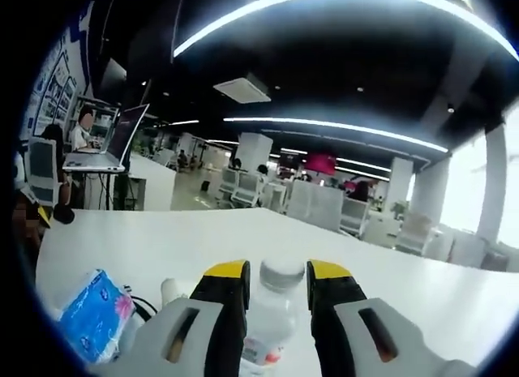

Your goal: Arrange the tabletop items into an orderly group along one side of the table until the central work area is clear of visible clutter.

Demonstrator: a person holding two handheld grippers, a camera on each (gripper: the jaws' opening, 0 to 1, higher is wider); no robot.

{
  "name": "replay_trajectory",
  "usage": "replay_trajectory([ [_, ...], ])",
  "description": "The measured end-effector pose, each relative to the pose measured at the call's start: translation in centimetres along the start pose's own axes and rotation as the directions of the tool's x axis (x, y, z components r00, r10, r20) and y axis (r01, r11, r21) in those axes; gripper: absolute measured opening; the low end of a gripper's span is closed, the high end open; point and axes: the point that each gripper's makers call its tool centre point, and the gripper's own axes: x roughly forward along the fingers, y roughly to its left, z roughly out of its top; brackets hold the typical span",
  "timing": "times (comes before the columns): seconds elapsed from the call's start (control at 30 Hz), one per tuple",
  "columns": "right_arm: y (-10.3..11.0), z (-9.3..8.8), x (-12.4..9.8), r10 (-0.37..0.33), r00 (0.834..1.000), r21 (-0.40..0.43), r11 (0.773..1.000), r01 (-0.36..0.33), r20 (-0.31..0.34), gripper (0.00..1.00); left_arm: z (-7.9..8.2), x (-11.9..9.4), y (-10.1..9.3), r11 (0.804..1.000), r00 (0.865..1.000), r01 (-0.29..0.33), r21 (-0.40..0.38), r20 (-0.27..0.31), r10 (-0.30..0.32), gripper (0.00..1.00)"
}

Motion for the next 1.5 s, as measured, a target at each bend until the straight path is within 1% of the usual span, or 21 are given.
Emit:
replay_trajectory([
  [0.03, 0.0, 0.0, 0.0, -0.002, 1.0, 0.004, 1.0, 0.002, 0.001, 0.25, 0.0, -0.1, 0.0, 1.0, 1.0, -0.001, 0.0, 0.0, 0.001, 0.96],
  [0.07, -0.2, 0.0, 0.1, -0.008, 1.0, 0.009, 1.0, 0.008, 0.003, 0.21, -0.1, -0.2, 0.1, 1.0, 1.0, -0.002, -0.001, -0.001, 0.002, 0.96],
  [0.1, -0.5, 0.1, 0.1, -0.022, 1.0, 0.007, 1.0, 0.022, 0.011, 0.21, -0.1, -0.2, 0.1, 1.0, 1.0, -0.002, -0.002, -0.001, 0.002, 0.96],
  [0.17, -0.6, 0.1, 0.2, -0.01, 1.0, 0.028, 1.0, 0.009, 0.008, 0.2, -0.2, -0.4, 0.2, 1.0, 1.0, -0.004, -0.004, 0.002, 0.004, 0.96],
  [0.4, -0.4, 0.2, 0.1, 0.006, 1.0, 0.017, 1.0, -0.006, 0.005, 0.2, -0.6, -0.4, 0.4, 1.0, 1.0, -0.007, -0.015, 0.0, 0.007, 0.96],
  [0.57, -0.2, 0.2, 0.0, 0.058, 0.998, 0.001, 0.998, -0.058, -0.007, 0.2, -0.7, -0.2, 0.3, 1.0, 1.0, 0.001, -0.017, 0.0, -0.001, 0.96],
  [0.67, -0.3, 0.2, 0.2, 0.107, 0.994, 0.005, 0.994, -0.107, -0.016, 0.2, -0.9, -0.1, 0.3, 1.0, 1.0, 0.0, -0.021, -0.001, 0.0, 0.96],
  [0.7, -0.2, 0.2, 0.4, 0.14, 0.99, 0.001, 0.99, -0.14, -0.02, 0.2, -0.9, -0.1, 0.3, 1.0, 1.0, 0.0, -0.021, -0.002, 0.0, 0.96],
  [0.77, -0.3, 0.2, 0.6, 0.161, 0.986, 0.011, 0.987, -0.161, -0.027, 0.19, -1.0, -0.1, 0.3, 1.0, 1.0, -0.001, -0.024, -0.004, 0.001, 0.96],
  [0.9, -0.1, 0.1, 0.7, 0.224, 0.974, -0.01, 0.974, -0.225, -0.041, 0.19, -1.0, -0.4, 0.3, 1.0, 1.0, -0.003, -0.023, -0.009, 0.003, 0.95],
  [0.97, -0.3, 0.1, 0.7, 0.249, 0.968, 0.001, 0.968, -0.249, -0.042, 0.19, -1.0, -0.5, 0.3, 1.0, 1.0, -0.008, -0.025, -0.01, 0.008, 0.95],
  [1.07, 0.0, 0.1, 0.8, 0.314, 0.948, 0.001, 0.949, -0.314, -0.049, 0.19, -0.8, -0.6, 0.4, 1.0, 1.0, -0.013, -0.023, -0.011, 0.013, 0.95],
  [1.1, 0.3, 0.2, 0.7, 0.343, 0.938, -0.012, 0.939, -0.344, -0.049, 0.19, -0.8, -0.7, 0.4, 1.0, 1.0, -0.013, -0.022, -0.012, 0.013, 0.95],
  [1.13, 0.3, 0.1, 0.7, 0.356, 0.933, -0.015, 0.934, -0.357, -0.052, 0.19, -0.7, -0.7, 0.4, 1.0, 1.0, -0.013, -0.02, -0.012, 0.013, 0.95],
  [1.2, 0.5, 0.1, 0.6, 0.397, 0.916, 0.007, 0.918, -0.398, -0.054, 0.19, -0.6, -0.8, 0.4, 1.0, 1.0, -0.016, -0.018, -0.012, 0.016, 0.95],
  [1.23, 0.5, 0.1, 0.6, 0.415, 0.908, 0.004, 0.909, -0.416, -0.055, 0.19, -0.5, -0.8, 0.4, 1.0, 1.0, -0.017, -0.018, -0.012, 0.017, 0.95],
  [1.3, 0.1, 0.1, 0.9, 0.427, 0.902, 0.003, 0.904, -0.428, -0.058, 0.19, -0.5, -0.8, 0.3, 1.0, 1.0, -0.019, -0.017, -0.012, 0.019, 0.95],
  [1.33, 0.2, 0.1, 0.9, 0.443, 0.895, -0.006, 0.896, -0.444, -0.063, 0.19, -0.5, -0.9, 0.3, 1.0, 1.0, -0.02, -0.017, -0.013, 0.02, 0.95],
  [1.37, 0.1, 0.1, 1.0, 0.441, 0.895, -0.007, 0.897, -0.442, -0.064, 0.19, -0.5, -0.9, 0.3, 1.0, 1.0, -0.021, -0.017, -0.013, 0.02, 0.95],
  [1.47, 0.3, 0.1, 1.0, 0.472, 0.879, -0.017, 0.88, -0.474, -0.069, 0.19, -0.5, -0.9, 0.3, 1.0, 1.0, -0.023, -0.018, -0.015, 0.023, 0.95],
  [1.5, 0.3, 0.1, 1.0, 0.477, 0.876, -0.018, 0.878, -0.479, -0.068, 0.19, -0.5, -0.9, 0.3, 1.0, 1.0, -0.023, -0.018, -0.015, 0.023, 0.95],
])
